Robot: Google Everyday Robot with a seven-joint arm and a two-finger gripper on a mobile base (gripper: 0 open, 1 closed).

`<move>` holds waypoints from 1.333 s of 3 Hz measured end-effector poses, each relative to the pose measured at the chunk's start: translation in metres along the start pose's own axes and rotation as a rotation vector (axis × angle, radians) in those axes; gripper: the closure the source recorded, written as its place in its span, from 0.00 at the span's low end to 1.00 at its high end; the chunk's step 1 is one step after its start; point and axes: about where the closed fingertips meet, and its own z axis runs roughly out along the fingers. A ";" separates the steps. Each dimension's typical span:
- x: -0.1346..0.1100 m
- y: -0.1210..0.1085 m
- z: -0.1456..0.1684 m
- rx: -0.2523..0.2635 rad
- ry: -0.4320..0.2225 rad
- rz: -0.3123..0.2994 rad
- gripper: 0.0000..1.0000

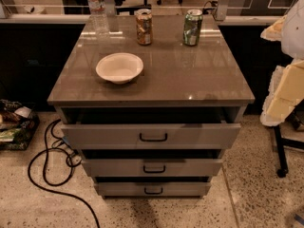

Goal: Open bottom drawer

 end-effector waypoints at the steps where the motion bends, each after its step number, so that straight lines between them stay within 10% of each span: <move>1: -0.004 -0.003 0.001 0.003 -0.003 -0.007 0.00; 4: -0.028 0.071 0.101 -0.080 0.018 -0.181 0.00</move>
Offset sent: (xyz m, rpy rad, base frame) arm 0.0164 0.0535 -0.0780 -0.0689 0.1211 0.1528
